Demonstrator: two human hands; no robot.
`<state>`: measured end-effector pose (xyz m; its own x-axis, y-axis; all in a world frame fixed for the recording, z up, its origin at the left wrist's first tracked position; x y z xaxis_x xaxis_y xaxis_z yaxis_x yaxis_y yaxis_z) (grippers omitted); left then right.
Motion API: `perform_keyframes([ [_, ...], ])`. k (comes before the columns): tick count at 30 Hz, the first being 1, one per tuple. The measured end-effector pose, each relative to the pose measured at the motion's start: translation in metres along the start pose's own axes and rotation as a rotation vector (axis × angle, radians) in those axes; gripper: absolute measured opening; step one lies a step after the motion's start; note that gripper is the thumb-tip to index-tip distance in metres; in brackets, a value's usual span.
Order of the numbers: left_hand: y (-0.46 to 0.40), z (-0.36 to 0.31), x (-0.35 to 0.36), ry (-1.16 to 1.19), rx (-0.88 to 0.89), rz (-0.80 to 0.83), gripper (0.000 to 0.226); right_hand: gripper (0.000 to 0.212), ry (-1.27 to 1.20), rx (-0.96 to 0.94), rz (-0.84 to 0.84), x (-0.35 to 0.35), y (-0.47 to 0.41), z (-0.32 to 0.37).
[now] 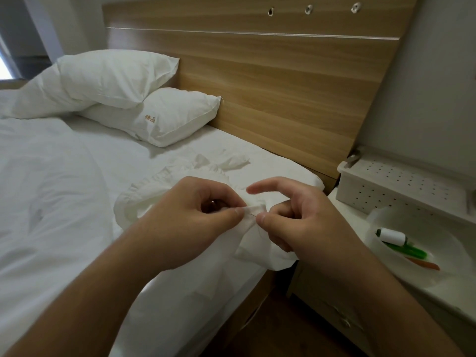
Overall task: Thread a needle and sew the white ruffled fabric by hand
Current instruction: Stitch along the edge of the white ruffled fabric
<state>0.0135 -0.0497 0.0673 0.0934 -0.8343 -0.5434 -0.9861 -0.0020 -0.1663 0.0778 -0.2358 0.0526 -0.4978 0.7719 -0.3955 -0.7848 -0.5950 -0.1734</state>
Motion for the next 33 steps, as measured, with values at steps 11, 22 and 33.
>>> perform_keyframes([
  [11,-0.0007,0.0006,0.0005,-0.194,0.057,-0.033,0.015,0.01,0.07,0.0,-0.039,0.0012,-0.0019,-0.0034],
  [22,-0.0007,-0.0007,0.0026,-0.243,0.072,-0.042,0.011,0.012,0.106,-0.028,-0.082,0.0019,-0.0018,-0.0032],
  [33,-0.0001,-0.0006,0.0036,-0.217,0.08,-0.033,0.014,0.012,0.136,-0.02,-0.072,0.0024,0.0014,-0.0011],
])
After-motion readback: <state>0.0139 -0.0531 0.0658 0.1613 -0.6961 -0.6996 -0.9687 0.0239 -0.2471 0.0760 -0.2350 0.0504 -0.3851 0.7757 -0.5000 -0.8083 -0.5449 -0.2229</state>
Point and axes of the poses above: each hand's wrist, its own y-axis away from the middle knuckle, its own x-axis out of the palm, z = x × y, the point moved 3 cm from there along -y, towards the middle knuckle, and after that the axes turned 1 degree about z, right-handed, at the moved point
